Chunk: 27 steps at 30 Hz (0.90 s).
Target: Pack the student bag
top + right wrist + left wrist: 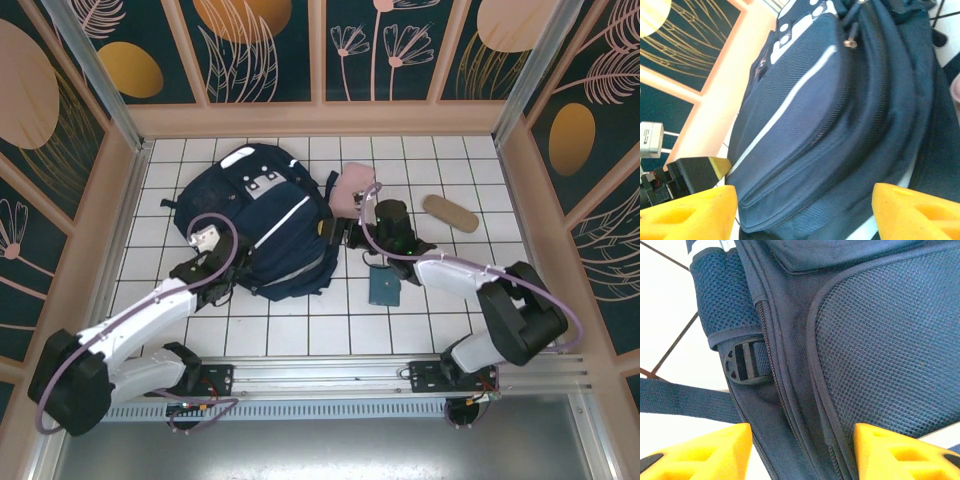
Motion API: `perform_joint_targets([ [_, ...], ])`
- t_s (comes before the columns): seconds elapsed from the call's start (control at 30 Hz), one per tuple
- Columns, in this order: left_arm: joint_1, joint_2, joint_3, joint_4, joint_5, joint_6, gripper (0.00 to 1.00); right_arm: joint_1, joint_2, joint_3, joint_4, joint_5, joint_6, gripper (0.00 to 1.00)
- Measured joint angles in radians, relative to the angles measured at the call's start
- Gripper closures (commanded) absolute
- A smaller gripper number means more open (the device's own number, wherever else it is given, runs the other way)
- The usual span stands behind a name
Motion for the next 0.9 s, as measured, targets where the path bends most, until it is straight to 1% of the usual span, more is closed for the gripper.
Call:
perform_joint_targets([
  [0.1,0.0,-0.059,-0.035,0.011,0.02,-0.053,0.43,0.061,-0.057,-0.003,-0.051,0.063,-0.045,0.31],
  [0.13,0.0,-0.068,-0.043,0.011,0.026,-0.069,0.44,0.08,-0.072,-0.005,-0.067,0.087,-0.057,0.31],
  [0.2,0.0,-0.086,-0.059,0.013,0.037,-0.1,0.53,0.115,-0.095,-0.013,-0.092,0.127,-0.075,0.32],
  [0.3,0.0,-0.145,-0.111,-0.002,0.068,-0.16,0.6,0.164,-0.118,-0.024,-0.13,0.181,-0.09,0.32],
  [0.33,0.0,-0.166,-0.134,-0.015,0.079,-0.18,0.66,0.179,-0.119,-0.026,-0.14,0.196,-0.094,0.31],
  [0.4,0.0,-0.206,-0.176,-0.039,0.101,-0.217,0.68,0.206,-0.119,-0.026,-0.156,0.215,-0.1,0.32],
  [0.43,0.0,-0.228,-0.196,-0.052,0.113,-0.235,0.67,0.22,-0.118,-0.026,-0.161,0.219,-0.102,0.32],
  [0.53,0.0,-0.288,-0.234,-0.069,0.14,-0.277,0.54,0.257,-0.093,-0.02,-0.167,0.233,-0.117,0.33],
  [0.6,0.0,-0.324,-0.263,-0.04,0.158,-0.284,0.52,0.278,-0.06,-0.013,-0.168,0.234,-0.121,0.34],
  [0.67,0.0,-0.338,-0.297,0.022,0.183,-0.284,0.47,0.296,-0.022,-0.002,-0.171,0.233,-0.121,0.35],
  [0.83,0.0,-0.297,-0.333,0.183,0.235,-0.267,0.46,0.333,0.051,0.039,-0.187,0.233,-0.129,0.35],
  [0.9,0.0,-0.291,-0.334,0.232,0.24,-0.261,0.48,0.341,0.062,0.049,-0.189,0.233,-0.129,0.35],
])
